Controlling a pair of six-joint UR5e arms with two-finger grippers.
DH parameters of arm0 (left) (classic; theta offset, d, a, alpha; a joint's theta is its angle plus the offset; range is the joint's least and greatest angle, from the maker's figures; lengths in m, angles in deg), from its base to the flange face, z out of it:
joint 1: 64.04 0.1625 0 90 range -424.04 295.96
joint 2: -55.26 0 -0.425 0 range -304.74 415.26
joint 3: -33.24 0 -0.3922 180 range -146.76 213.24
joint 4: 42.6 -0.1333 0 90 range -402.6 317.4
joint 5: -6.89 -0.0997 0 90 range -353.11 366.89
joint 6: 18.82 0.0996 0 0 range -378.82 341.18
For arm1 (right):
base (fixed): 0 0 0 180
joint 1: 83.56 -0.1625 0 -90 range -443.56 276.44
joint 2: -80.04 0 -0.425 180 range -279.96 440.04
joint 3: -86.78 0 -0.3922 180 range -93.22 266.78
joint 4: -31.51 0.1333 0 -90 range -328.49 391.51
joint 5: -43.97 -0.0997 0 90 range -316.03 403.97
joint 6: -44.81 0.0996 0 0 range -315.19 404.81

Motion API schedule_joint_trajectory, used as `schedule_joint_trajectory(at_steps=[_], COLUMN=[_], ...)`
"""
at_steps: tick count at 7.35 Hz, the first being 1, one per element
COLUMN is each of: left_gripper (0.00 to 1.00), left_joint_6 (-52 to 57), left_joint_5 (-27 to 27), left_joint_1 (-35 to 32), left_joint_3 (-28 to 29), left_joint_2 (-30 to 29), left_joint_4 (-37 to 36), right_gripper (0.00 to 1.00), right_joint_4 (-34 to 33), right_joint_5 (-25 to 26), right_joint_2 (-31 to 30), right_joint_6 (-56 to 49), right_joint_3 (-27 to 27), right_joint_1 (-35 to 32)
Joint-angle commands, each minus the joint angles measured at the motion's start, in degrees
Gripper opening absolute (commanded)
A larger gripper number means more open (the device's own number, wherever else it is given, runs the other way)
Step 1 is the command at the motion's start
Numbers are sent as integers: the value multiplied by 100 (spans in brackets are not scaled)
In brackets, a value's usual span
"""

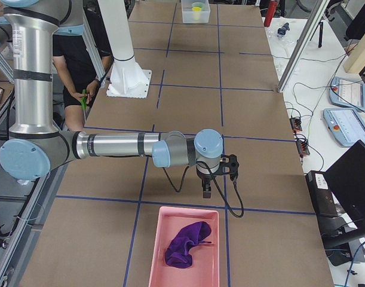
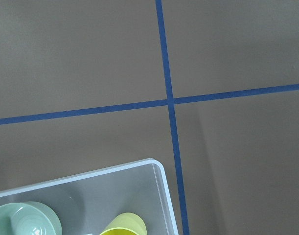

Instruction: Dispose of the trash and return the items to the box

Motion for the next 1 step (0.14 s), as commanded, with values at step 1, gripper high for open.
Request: schedule_joint_trajectory(at_steps=[1], left_gripper=[100], left_joint_6=[0], left_joint_5=[0], left_joint_1=[0], left_joint_3=[-7], left_joint_2=[0], left_joint_4=[0], right_gripper=[100], right_joint_4=[0], right_joint_5=[7], right_joint_2=[0], right_joint_6=[7], right_joint_3=[0], right_joint_1=[0])
